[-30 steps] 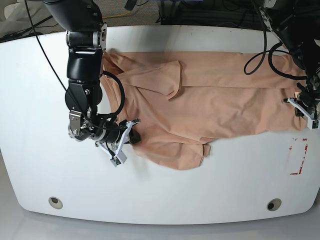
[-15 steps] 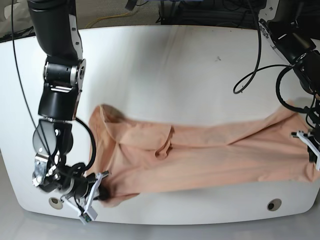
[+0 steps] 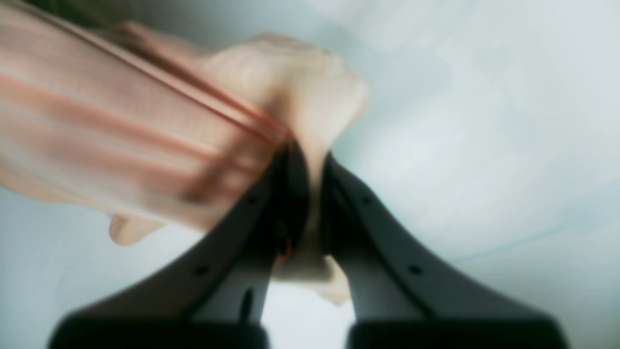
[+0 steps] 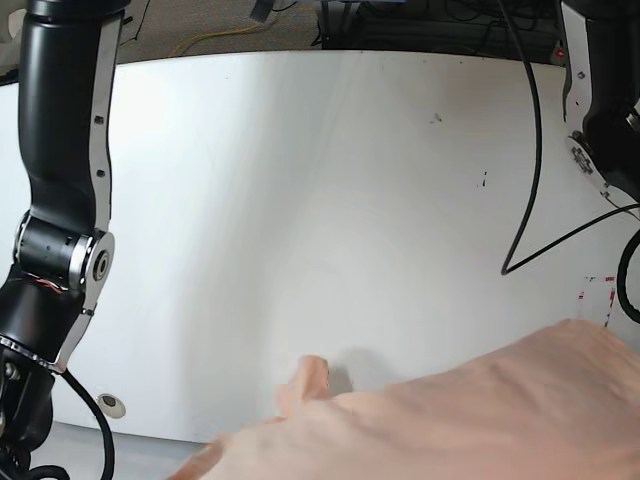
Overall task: Fold the T-shirt properly
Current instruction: 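Lift the shirt with both grippers and pull it taut, then lay the held shirt flat on the table with both grippers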
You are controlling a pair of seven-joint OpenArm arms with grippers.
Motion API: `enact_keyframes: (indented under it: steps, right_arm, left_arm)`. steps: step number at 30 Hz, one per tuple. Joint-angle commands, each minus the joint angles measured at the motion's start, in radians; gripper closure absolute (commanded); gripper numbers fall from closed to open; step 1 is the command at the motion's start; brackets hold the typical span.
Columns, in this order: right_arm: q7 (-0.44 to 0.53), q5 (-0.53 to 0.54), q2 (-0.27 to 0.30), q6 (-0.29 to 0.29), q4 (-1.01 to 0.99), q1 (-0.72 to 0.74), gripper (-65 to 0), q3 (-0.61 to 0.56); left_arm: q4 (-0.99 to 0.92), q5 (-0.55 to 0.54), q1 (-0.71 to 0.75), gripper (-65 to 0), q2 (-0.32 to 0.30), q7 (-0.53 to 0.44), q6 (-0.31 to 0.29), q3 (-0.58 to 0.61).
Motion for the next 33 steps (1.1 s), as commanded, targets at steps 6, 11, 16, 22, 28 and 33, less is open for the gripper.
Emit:
enact_keyframes:
  steps: [6, 11, 16, 22, 28, 33]
  right_arm:
    - [-0.086, -0.032, 0.04, -0.009, 0.065, -0.013, 0.0, 0.011]
    - [-0.094, -0.032, 0.069, -0.009, 0.237, -0.224, 0.0, 0.013]
    - [-0.094, -0.032, 0.079, -0.009, 0.387, -0.476, 0.0, 0.046]
    - [-0.094, -0.032, 0.033, -0.009, 0.51, -0.78, 0.0, 0.177]
    - [-0.094, 0.036, -0.009, -0.009, 0.614, -1.024, 0.0, 0.275]
    - [-0.094, 0.115, -0.016, -0.009, 0.645, -1.183, 0.0, 0.352]
  left_arm:
    - [0.012, 0.035, 0.012, 0.0, -0.016, 0.006, -0.046, -0.008]
    - [0.049, 0.035, 0.151, 0.0, 0.015, 0.006, -0.078, -0.015]
    - [0.078, 0.035, 0.342, 0.0, 0.055, 0.006, -0.078, -0.066]
    - [0.084, 0.035, 0.551, 0.0, 0.142, 0.006, -0.078, -0.133]
    - [0.084, 0.035, 0.75, 0.0, 0.161, 0.004, -0.078, -0.153]
    - [0.083, 0.035, 0.875, 0.0, 0.172, 0.003, -0.078, -0.155]
